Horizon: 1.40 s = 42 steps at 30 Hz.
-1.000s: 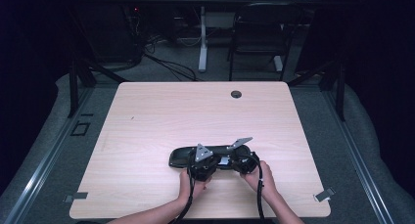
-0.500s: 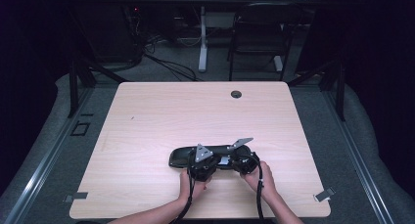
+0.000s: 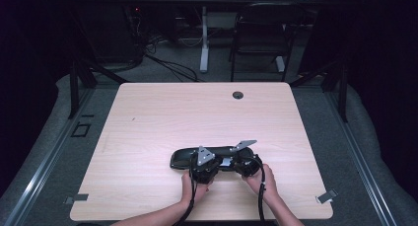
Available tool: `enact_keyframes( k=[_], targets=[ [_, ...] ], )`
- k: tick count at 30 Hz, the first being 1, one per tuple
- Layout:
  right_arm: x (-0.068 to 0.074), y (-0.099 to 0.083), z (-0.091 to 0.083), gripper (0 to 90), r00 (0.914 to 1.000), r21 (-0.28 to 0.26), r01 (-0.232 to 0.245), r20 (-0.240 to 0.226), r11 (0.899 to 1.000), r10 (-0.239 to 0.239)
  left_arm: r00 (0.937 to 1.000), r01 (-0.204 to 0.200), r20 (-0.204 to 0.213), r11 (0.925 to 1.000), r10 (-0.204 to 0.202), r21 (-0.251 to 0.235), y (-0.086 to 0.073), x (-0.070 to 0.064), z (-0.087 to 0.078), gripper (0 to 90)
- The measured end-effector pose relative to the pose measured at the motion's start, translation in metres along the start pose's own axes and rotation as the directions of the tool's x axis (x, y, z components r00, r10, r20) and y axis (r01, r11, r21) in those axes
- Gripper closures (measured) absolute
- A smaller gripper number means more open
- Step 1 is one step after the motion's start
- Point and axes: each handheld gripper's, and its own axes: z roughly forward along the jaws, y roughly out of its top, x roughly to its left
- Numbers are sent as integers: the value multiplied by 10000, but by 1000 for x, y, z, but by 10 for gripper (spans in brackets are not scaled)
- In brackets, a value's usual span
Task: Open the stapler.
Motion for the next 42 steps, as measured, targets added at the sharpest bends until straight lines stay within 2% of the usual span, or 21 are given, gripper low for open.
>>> enact_keyframes(
  k=[4, 8, 9, 11, 12, 13, 15, 16, 18, 21, 24, 26, 29, 32, 35, 38, 40, 42],
  targets=[
    [0, -1, 0, 900, 10000, -83, -50, 56, 10000, 50, 9999, 110, -2, 9999, -110, -83, 0, -2, 2, 900],
    [2, -3, 0, 900, 9999, -214, -44, 155, 9998, 47, 9994, 285, -191, 9992, -291, -285, -2, -3, 3, 900],
    [3, -3, 0, 900, 9998, -217, -28, 170, 9998, 32, 9989, 284, -372, 9991, -296, -312, -2, -4, 4, 900],
    [3, -3, 0, 900, 9998, -251, -89, 191, 9996, 93, 9993, 285, -234, 9992, -291, -271, -2, -3, 4, 900],
    [3, -3, 0, 900, 9998, -251, -89, 191, 9996, 93, 9990, 275, -358, 9992, -285, -276, -2, -4, 4, 900],
    [3, -3, 0, 900, 9998, -227, -59, 202, 9997, 64, 9992, 321, -230, 9992, -327, -227, -2, -3, 3, 900],
    [3, -4, 0, 900, 9997, -295, -71, 229, 9995, 78, 9982, 470, -354, 9983, -481, -333, -2, -5, 2, 900],
    [3, -4, 0, 900, 9997, -285, -65, 215, 9996, 71, 9988, 433, -201, 9987, -439, -261, -1, -4, 2, 900],
    [3, -4, 0, 900, 9997, -282, -54, 222, 9996, 60, 9986, 407, -311, 9987, -417, -312, -1, -5, 3, 900],
    [5, -3, -1, 900, 9992, -144, 55, 390, 9999, -50, 9991, 399, -163, 9989, -404, -265, -1, -3, 2, 900],
    [6, -3, 0, 900, 9989, -190, 113, 460, 9998, -105, 9988, 408, -262, 9986, -417, -345, -1, -4, 3, 900],
    [6, -3, -1, 900, 9986, -118, 184, 505, 9998, -178, 9998, 190, -71, 9991, -193, -383, -2, -3, 4, 900],
    [6, -3, -1, 900, 9986, -129, 206, 487, 9997, -200, 10000, 2, -79, 9992, -6, -404, -2, -4, 5, 900],
    [6, -3, 0, 900, 9989, -191, 112, 454, 9998, -103, 10000, 14, -90, 9989, -18, -464, -2, -4, 7, 900],
    [6, -3, 0, 900, 9987, -177, 148, 486, 9997, -139, 9999, -136, -14, 9991, 136, -404, -1, -7, 8, 900],
    [6, -3, 0, 900, 9988, -179, 126, 472, 9998, -117, 9999, -121, -89, 9991, 118, -403, 0, -8, 8, 900],
    [5, -3, 0, 900, 9993, -230, 84, 377, 9997, -76, 9996, 84, -254, 9993, -93, -354, -1, -7, 7, 900],
    [5, -3, -1, 900, 9991, -147, 105, 414, 9998, -99, 9995, 102, -311, 9993, -113, -354, -1, -7, 7, 900]
  ],
)
